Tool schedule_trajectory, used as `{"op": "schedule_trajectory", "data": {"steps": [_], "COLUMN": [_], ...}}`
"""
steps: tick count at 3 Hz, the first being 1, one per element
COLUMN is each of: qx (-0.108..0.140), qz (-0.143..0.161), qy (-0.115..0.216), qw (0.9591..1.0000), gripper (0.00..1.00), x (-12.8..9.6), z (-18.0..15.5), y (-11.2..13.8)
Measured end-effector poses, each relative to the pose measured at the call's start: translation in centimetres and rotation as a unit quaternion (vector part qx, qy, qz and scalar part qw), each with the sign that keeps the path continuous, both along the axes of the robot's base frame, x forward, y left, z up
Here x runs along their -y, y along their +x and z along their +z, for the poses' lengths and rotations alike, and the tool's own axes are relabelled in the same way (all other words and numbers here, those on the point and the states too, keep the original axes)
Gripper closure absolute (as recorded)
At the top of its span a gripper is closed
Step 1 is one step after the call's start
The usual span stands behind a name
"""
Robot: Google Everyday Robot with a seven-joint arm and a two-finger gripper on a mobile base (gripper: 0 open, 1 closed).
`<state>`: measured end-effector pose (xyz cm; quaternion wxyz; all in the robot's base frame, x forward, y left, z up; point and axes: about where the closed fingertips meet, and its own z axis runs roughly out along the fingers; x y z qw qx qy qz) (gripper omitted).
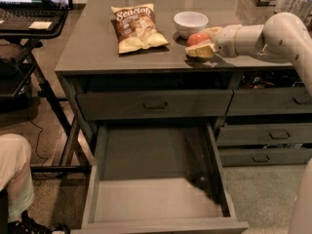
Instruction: Pick apple from middle drawer and place on counter
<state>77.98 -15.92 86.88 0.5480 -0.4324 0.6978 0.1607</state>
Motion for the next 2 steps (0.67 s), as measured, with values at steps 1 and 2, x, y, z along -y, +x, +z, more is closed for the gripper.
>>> {"op": "schedule_trajectory", "data": {"steps": [1,2], "qx": [0.003,0.003], "qz": [0.014,0.014], "qy": [0.001,0.001], "qw": [0.9999,0.9999], "gripper": [0.0,0.0], "x": [-0.1,-0.11], "z": [0.03,0.03], "y": [-0.01,-0.01]}}
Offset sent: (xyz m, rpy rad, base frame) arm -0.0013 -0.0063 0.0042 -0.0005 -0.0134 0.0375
